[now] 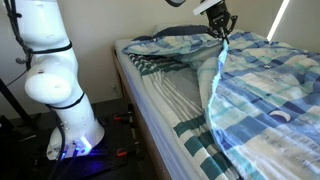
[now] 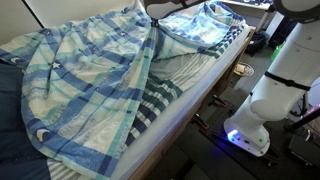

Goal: Take the top bedding off the bed

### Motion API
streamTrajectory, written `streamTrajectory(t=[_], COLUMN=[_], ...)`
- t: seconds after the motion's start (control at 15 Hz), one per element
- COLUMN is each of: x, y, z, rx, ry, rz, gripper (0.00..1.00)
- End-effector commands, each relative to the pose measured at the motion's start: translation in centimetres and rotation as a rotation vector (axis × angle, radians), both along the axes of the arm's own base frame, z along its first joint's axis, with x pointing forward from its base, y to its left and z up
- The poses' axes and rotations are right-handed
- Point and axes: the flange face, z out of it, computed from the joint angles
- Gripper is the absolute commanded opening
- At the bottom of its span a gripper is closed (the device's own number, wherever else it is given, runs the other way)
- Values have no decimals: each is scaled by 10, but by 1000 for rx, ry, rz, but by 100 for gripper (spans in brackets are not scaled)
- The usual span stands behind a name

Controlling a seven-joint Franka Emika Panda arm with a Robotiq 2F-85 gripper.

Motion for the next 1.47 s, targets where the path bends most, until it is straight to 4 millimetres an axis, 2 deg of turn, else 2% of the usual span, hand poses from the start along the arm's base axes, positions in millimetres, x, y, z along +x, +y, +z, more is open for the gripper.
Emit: streamTrajectory(t=[0.0,0.07,0.33,0.4,0.47,0.53,0.67,1.0,1.13,1.4], x=[6,8,9,9,12,21,42,93,111,142], y=[-1,-2,-1,0,3,2,-6,-17,-14,-2], z=[-4,-8,-11,-11,-15,-17,-8,32,42,46], rx=[1,0,0,0,2,12,36,36,26,21], ry=[5,12,15,15,10,-6,-44,-139,-169,-200], rz=[-3,-5,-3,-3,-19,-32,-64,-75,-57,-10], gripper=[2,9,9,2,2,2,2,2,2,2])
